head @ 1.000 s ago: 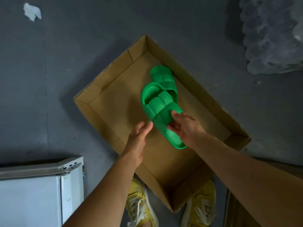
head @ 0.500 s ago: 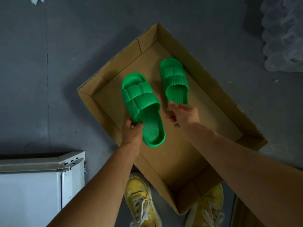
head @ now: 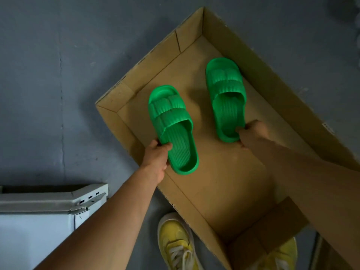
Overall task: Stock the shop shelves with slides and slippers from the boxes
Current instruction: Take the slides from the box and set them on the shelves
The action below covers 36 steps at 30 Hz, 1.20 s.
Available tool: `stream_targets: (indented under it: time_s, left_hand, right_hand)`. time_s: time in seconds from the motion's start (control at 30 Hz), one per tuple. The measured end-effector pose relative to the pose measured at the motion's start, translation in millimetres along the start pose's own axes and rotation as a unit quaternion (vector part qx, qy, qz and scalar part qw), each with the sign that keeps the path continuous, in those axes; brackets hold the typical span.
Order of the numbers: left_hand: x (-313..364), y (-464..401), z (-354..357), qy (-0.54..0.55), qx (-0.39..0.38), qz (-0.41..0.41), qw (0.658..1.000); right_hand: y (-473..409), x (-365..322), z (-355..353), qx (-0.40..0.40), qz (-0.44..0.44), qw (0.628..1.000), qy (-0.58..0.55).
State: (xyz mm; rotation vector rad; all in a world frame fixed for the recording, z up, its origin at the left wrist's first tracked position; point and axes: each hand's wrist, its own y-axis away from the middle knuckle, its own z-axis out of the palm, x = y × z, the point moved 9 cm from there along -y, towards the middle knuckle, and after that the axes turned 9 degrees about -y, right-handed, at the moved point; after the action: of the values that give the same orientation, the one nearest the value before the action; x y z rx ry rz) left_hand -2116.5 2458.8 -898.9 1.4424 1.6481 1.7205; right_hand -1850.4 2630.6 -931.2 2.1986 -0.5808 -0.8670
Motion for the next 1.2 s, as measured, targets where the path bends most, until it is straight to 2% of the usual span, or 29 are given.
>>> stream_targets:
  time_s: [0.13,0.3,0.47,0.73,0.93,1.2]
  left_hand:
    - [12,26,-7,0.032,-0.001,-0.003,0.999]
    - [55,81,-1,0.078,-0.035,0.037,0.996]
    - [114,147,-5,0.068,-0.058,0.087,0.992]
    - [199,264,-43,0.082,-0.069,0.142,0.984]
    - [228,351,-68,0.092,-0.101,0.139,0.981]
    - [252,473,-84,0.175,-0.142,0.181,0.957]
  right_hand:
    - [54,-14,-12,-0.003,-0.040,0.993,-0.115]
    - [129,-49,-48,0.011,-0.116,0.967,-0.227]
    - [192,-98,-80,-0.029,-0.155,0.962,-0.222]
    - [289,-184,-143,-0.048,-0.218,0.962,-0.158]
    - [358,-228,-192,-0.076,-0.240,0.953,-0.167]
    - [464,-276,-254,-0.114,-0.291,0.927,-0.205]
